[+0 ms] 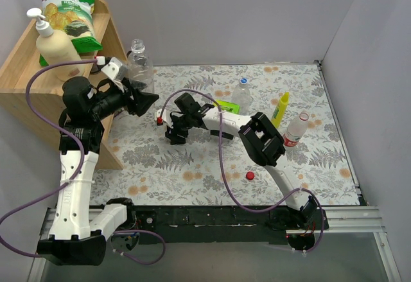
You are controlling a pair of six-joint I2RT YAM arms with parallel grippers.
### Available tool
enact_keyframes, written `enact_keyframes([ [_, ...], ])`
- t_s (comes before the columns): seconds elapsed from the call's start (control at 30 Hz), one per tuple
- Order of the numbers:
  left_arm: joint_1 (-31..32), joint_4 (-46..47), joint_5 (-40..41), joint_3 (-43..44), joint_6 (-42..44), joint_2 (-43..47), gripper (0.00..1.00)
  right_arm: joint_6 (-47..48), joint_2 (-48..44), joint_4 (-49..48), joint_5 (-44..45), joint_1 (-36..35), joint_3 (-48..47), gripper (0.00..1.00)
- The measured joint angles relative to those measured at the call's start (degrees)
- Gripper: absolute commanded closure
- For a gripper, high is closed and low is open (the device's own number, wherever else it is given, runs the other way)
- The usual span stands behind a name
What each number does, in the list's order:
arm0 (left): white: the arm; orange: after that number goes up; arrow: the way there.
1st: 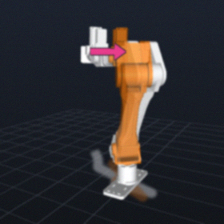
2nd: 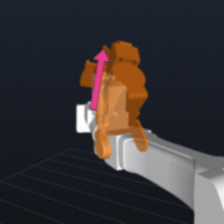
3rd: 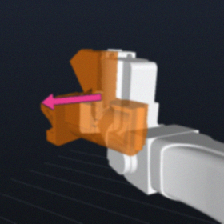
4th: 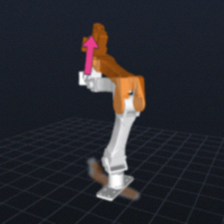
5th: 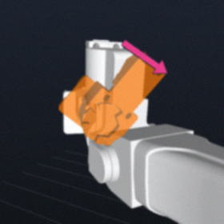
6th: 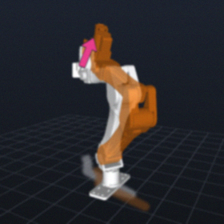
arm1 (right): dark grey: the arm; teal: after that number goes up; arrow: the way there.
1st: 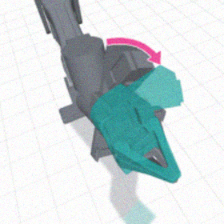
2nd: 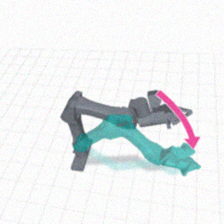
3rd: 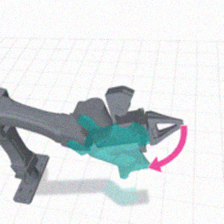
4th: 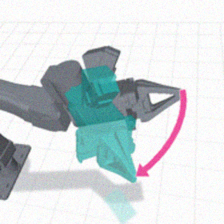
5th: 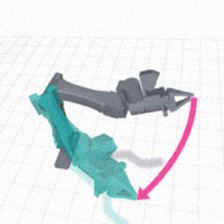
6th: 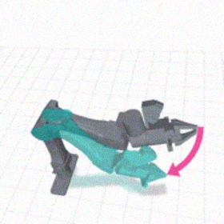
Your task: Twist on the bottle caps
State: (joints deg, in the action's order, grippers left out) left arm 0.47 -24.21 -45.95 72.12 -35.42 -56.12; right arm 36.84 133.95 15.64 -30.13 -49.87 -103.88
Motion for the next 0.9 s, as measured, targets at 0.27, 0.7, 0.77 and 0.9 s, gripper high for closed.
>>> enact_keyframes([
  [0.27, 0.0, -0.2, -0.4, -1.5, -0.5, 0.0, 1.0, -1.0, 2.1, -1.0, 0.0, 0.0, -2.7, 0.53],
  [0.7, 0.0, 0.4, -6.1, -5.7, 0.5, -0.6, 1.0, -0.6, -5.0, 2.6, -2.0, 0.0, 5.3, 0.75],
  [0.77, 0.0, 2.5, -7.5, -5.7, 0.0, -2.2, 1.0, -0.7, -10.0, 6.9, -3.4, 0.3, 7.0, 0.74],
  [0.9, 1.5, 3.8, -9.0, -0.1, -0.4, -9.3, 1.0, -2.7, -22.0, 12.6, -6.5, 1.6, 7.2, 0.76],
])
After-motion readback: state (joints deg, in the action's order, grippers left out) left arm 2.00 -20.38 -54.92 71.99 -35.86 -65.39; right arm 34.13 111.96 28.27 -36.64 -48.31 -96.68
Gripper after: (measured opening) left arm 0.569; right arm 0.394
